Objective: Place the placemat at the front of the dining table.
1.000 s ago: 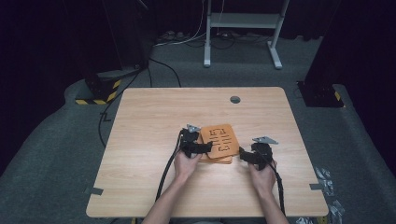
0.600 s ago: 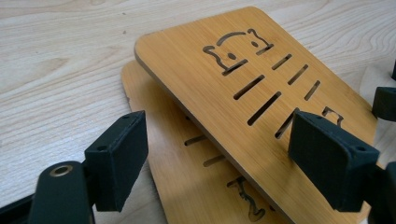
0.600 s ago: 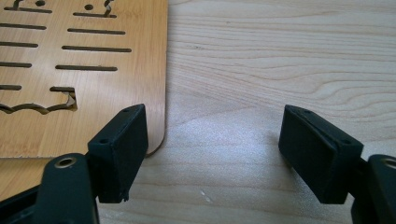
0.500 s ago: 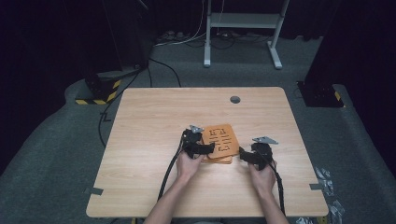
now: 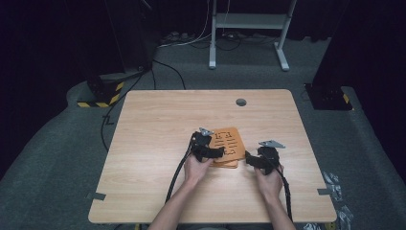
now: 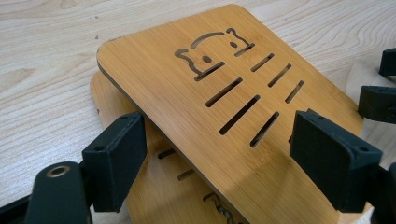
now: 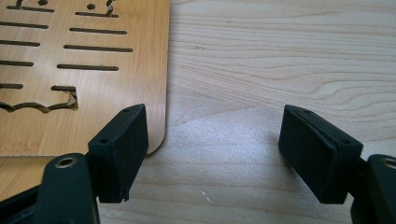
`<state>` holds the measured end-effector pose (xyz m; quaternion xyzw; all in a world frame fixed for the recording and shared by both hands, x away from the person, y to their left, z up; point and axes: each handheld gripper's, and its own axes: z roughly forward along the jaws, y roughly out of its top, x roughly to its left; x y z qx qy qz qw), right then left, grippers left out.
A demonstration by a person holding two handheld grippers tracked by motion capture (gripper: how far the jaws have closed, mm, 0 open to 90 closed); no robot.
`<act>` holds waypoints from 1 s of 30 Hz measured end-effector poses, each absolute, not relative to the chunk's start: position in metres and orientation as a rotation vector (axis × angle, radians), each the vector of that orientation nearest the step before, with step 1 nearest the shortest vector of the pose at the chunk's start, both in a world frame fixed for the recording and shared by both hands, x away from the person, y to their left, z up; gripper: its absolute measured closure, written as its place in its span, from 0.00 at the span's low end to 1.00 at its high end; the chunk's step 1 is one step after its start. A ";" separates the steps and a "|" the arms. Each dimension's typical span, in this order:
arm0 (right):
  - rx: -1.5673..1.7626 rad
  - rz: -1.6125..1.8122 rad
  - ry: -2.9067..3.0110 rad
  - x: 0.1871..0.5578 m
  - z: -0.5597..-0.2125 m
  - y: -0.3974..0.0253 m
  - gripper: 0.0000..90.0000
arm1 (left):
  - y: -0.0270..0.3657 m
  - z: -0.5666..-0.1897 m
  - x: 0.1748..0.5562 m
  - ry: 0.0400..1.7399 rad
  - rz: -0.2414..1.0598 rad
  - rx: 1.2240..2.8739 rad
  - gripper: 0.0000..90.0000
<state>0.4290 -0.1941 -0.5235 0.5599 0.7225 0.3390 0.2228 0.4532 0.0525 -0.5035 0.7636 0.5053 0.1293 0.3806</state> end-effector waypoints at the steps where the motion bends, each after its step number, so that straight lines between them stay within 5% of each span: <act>1: 1.546 0.936 1.995 0.429 -0.524 -0.194 0.26 | 0.053 -0.504 0.453 1.290 0.330 1.949 0.22; 16: 1.541 0.942 2.001 0.429 -0.523 -0.194 0.27 | 0.053 -0.504 0.455 1.277 0.301 1.944 0.22; 22: 1.535 0.941 2.004 0.429 -0.523 -0.194 0.28 | 0.047 -0.500 0.451 1.248 0.407 1.972 0.30; 30: 1.542 0.949 2.001 0.429 -0.524 -0.194 0.28 | 0.051 -0.495 0.451 1.250 0.377 1.943 0.35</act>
